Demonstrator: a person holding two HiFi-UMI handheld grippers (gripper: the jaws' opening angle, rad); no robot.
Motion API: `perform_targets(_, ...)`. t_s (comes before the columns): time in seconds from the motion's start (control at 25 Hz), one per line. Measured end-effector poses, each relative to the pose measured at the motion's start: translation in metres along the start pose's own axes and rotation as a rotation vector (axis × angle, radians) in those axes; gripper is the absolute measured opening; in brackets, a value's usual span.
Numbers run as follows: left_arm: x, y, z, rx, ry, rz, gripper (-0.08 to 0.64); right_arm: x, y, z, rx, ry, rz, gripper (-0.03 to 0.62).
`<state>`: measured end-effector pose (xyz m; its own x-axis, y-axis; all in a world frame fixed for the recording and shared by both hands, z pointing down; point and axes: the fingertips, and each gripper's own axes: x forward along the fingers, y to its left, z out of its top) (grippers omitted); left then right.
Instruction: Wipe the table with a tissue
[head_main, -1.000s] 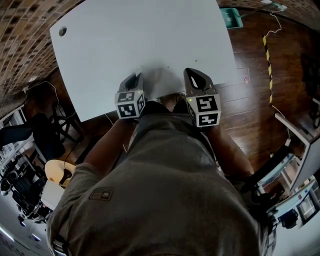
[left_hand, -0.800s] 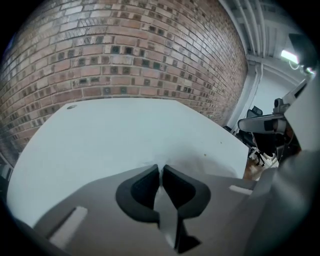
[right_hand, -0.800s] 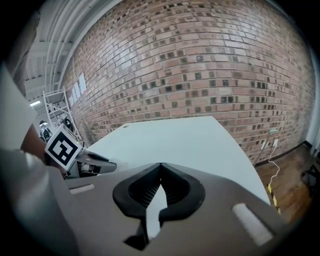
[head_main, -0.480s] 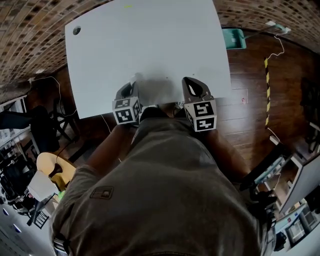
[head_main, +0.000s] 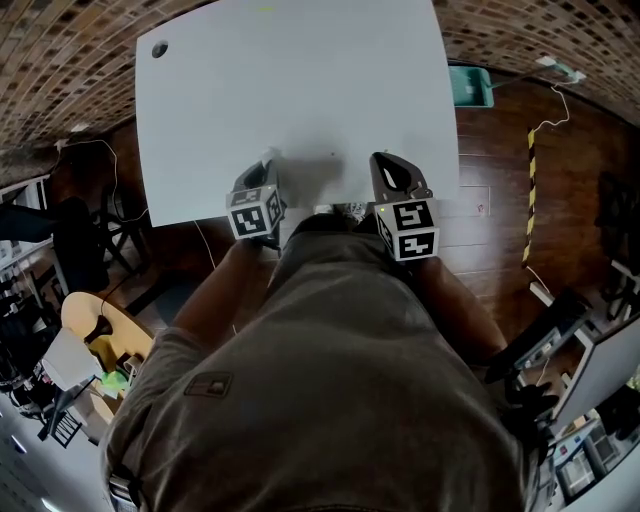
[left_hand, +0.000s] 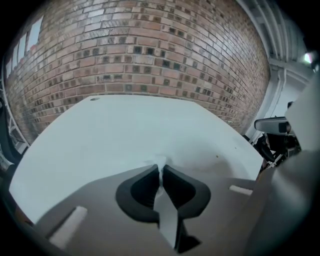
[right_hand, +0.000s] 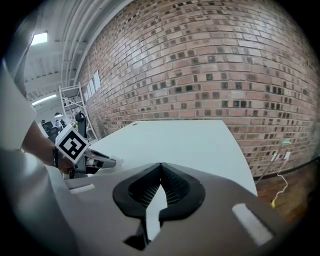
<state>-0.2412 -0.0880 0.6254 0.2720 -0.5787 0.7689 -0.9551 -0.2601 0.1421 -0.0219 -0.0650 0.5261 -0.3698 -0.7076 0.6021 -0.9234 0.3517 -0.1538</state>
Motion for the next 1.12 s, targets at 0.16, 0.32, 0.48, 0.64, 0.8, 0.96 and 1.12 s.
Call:
perform_targets(0.16,0.003,-0.006,0.001,0.018,0.007,-0.022,0.023,-0.003,0.001,-0.006,-0.001,0.018,-0.007,0.014)
perform_targets(0.32,0.009,-0.02,0.005,0.057,0.014,-0.068,0.023,-0.004,0.003,-0.007,0.016,0.015,-0.026,0.014)
perform_targets(0.48,0.013,-0.035,0.007,0.095,0.026,-0.122,0.023,-0.006,0.007,-0.004,0.027,0.012,-0.043,0.014)
perform_targets(0.64,0.014,-0.053,0.004,0.14,0.036,-0.173,0.023,-0.012,0.006,-0.006,0.044,0.009,-0.072,0.014)
perform_targets(0.8,0.012,-0.062,0.001,0.167,0.042,-0.211,0.023,-0.02,0.005,-0.008,0.065,0.004,-0.105,0.014)
perform_targets(0.96,0.007,-0.065,-0.007,0.19,0.046,-0.248,0.023,-0.025,0.014,-0.02,0.078,0.028,-0.126,0.014)
perform_targets(1.12,0.003,-0.067,-0.014,0.211,0.04,-0.263,0.023,-0.028,0.018,-0.022,0.083,0.022,-0.142,0.014)
